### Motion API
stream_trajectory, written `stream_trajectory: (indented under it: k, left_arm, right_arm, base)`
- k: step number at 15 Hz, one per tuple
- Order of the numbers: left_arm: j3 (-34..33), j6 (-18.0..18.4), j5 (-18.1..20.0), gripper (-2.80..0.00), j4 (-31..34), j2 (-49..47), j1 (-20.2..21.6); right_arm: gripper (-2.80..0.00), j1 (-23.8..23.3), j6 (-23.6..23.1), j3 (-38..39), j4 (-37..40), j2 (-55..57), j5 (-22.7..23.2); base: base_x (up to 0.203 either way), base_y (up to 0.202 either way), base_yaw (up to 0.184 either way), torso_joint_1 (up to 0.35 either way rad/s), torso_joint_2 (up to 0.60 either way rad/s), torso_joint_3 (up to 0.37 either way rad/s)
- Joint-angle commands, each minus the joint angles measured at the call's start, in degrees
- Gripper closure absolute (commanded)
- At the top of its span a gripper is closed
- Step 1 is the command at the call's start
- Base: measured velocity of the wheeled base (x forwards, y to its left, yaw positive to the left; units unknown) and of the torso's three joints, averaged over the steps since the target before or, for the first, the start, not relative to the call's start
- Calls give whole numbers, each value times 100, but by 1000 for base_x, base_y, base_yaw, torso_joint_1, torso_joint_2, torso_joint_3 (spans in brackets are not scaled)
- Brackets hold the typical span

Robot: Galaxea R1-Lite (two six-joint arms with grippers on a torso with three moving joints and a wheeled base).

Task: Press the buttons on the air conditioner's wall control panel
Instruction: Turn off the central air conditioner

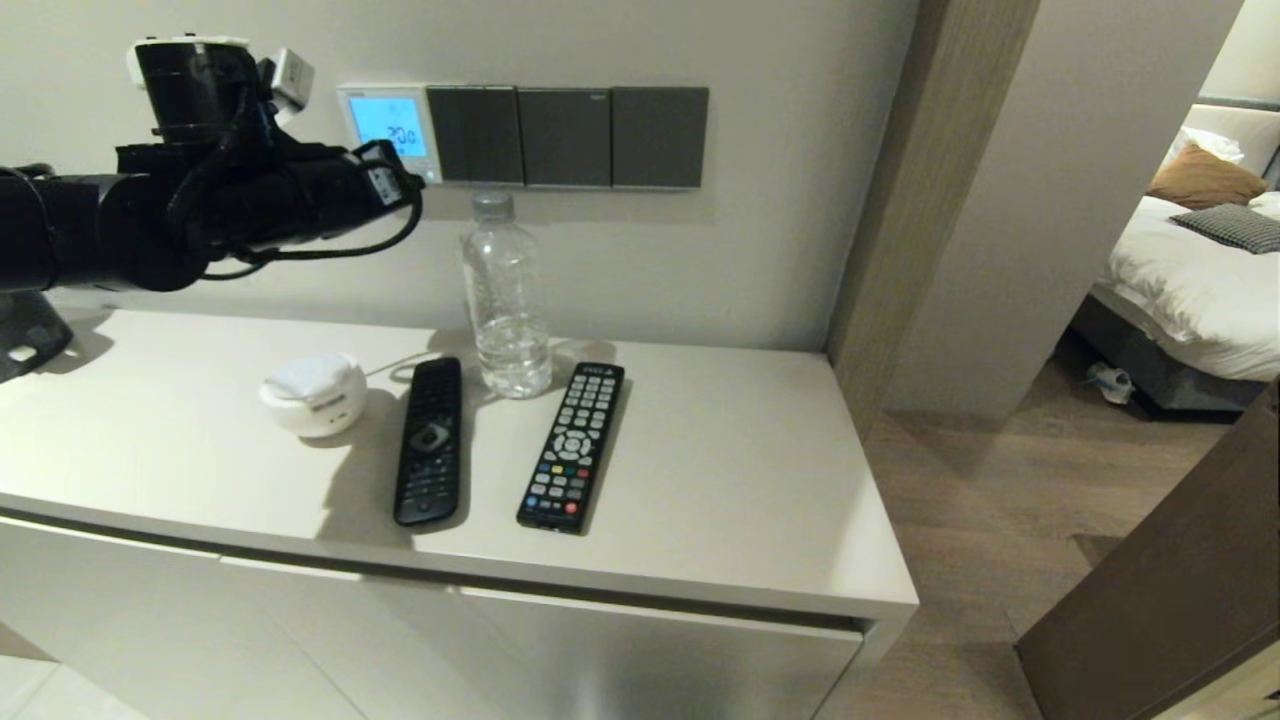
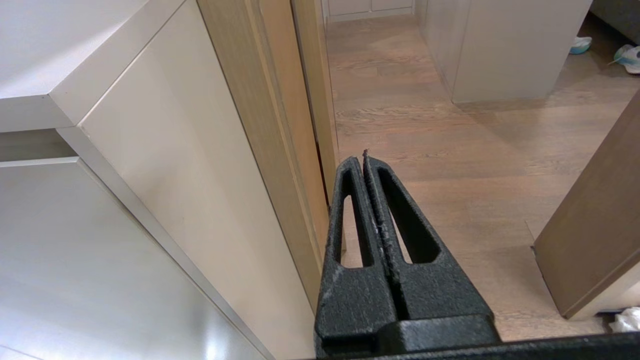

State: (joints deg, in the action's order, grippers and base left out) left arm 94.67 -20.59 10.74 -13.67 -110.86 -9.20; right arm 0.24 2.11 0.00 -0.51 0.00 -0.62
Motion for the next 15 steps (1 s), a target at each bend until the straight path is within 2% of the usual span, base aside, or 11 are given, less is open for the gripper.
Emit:
stream_trajectory:
  k: [1, 15]
  left_arm:
    - [87, -15, 7, 0, -13, -120, -11]
    - [244, -42, -10, 0, -23, -217, -21]
  right_arm:
    - [0, 2, 0, 9, -2, 9, 1]
    - [0, 2, 0, 9, -2, 9, 1]
  base:
    - [0, 0, 0, 0, 0, 0]
    - [0, 0, 0, 0, 0, 0]
